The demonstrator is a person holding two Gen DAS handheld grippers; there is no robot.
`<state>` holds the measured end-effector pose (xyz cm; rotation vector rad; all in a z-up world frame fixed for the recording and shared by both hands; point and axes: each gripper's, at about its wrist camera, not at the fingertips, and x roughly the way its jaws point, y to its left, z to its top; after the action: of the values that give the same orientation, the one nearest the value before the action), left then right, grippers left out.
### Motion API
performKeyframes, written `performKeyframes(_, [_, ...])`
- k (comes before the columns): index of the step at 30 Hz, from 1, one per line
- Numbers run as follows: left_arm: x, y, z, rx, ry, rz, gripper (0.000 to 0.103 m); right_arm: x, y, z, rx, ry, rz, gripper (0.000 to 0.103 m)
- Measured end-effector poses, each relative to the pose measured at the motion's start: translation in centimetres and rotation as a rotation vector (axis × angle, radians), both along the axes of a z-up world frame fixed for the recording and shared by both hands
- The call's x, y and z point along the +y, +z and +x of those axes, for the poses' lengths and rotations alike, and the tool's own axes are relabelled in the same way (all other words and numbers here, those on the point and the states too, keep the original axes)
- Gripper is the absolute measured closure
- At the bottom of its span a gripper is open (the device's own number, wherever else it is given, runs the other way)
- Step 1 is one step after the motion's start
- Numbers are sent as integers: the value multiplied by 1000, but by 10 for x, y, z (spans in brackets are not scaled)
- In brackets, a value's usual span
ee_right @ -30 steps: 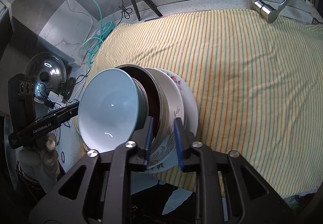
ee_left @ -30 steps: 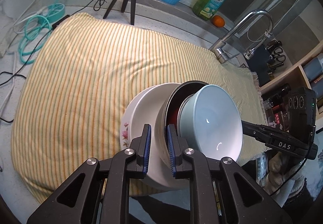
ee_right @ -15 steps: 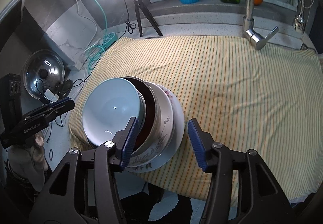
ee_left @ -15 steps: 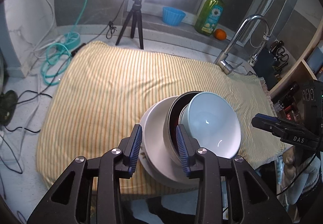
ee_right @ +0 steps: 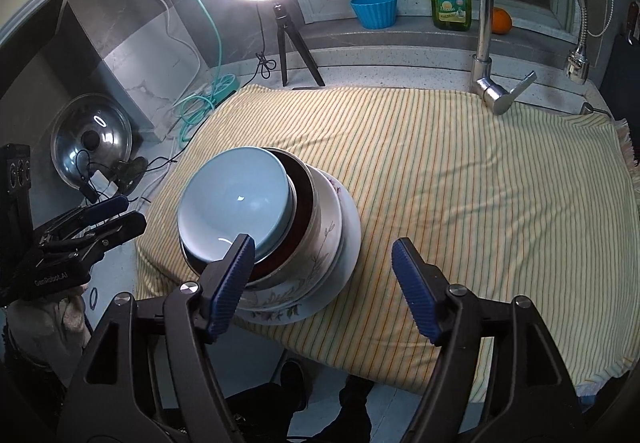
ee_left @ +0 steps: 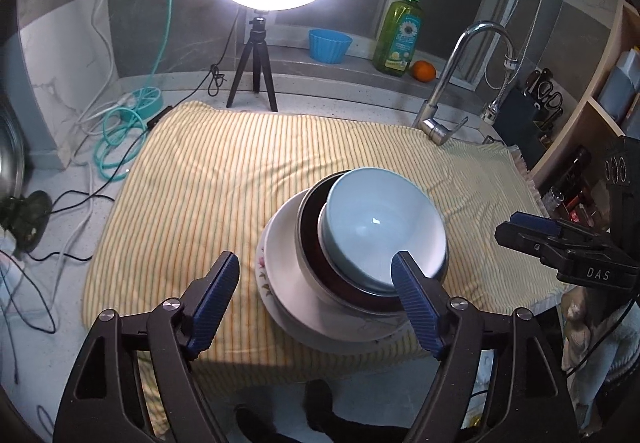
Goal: Organize plates and bowls
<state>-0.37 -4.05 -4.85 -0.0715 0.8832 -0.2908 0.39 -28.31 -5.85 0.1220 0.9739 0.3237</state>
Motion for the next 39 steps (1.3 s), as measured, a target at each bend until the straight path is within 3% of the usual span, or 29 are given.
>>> performKeyframes(9, [-8, 0, -8, -17, 33, 61, 24, -7, 2, -10, -30, -18, -13, 29])
performKeyframes(39, [-5, 0, -8, 13, 70, 61, 24, 2, -1, -11, -25, -16, -23, 29])
